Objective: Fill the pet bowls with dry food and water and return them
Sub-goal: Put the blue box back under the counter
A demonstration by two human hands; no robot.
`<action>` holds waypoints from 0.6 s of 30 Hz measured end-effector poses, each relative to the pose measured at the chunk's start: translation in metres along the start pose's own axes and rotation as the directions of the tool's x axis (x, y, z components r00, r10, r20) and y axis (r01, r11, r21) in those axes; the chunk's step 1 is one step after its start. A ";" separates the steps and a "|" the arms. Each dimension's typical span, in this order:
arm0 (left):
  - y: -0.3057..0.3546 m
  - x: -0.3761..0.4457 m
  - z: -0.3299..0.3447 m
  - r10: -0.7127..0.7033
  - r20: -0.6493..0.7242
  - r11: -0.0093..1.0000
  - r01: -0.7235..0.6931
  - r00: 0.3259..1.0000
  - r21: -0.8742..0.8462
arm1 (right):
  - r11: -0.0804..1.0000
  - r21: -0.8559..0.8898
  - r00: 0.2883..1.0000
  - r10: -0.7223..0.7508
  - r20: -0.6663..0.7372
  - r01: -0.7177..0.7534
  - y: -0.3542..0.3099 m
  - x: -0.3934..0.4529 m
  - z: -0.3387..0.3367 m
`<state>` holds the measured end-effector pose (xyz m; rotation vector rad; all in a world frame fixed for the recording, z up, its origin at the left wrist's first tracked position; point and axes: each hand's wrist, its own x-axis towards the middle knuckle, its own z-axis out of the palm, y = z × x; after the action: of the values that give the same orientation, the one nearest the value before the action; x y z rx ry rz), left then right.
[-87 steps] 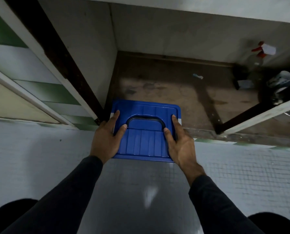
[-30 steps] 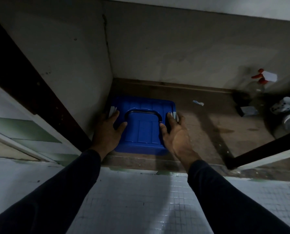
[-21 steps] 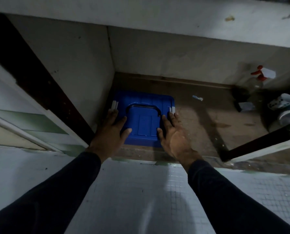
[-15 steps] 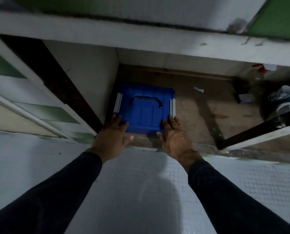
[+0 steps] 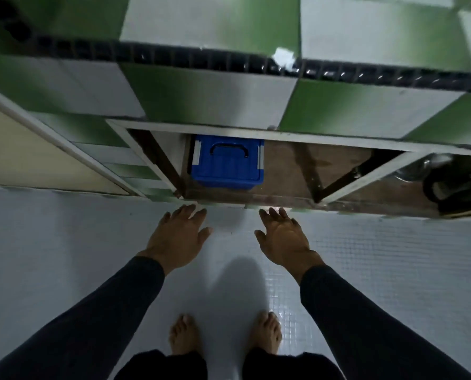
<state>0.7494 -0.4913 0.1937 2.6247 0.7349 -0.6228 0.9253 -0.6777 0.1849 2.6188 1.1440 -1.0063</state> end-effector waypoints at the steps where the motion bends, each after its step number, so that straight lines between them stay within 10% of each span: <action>1: 0.003 -0.015 -0.013 -0.010 0.013 1.000 0.010 1.000 -0.004 | 1.000 -0.004 1.000 0.001 0.015 -0.001 -0.002 -0.018 -0.011; 18: 0.069 -0.237 -0.250 -0.045 0.173 0.993 0.063 0.984 -0.098 | 0.997 0.062 0.993 0.038 0.108 -0.045 -0.070 -0.295 -0.200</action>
<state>0.6846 -0.5347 0.5365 2.4286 0.7666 -0.7921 0.8372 -0.7399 0.5319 2.5897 1.0458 -1.1780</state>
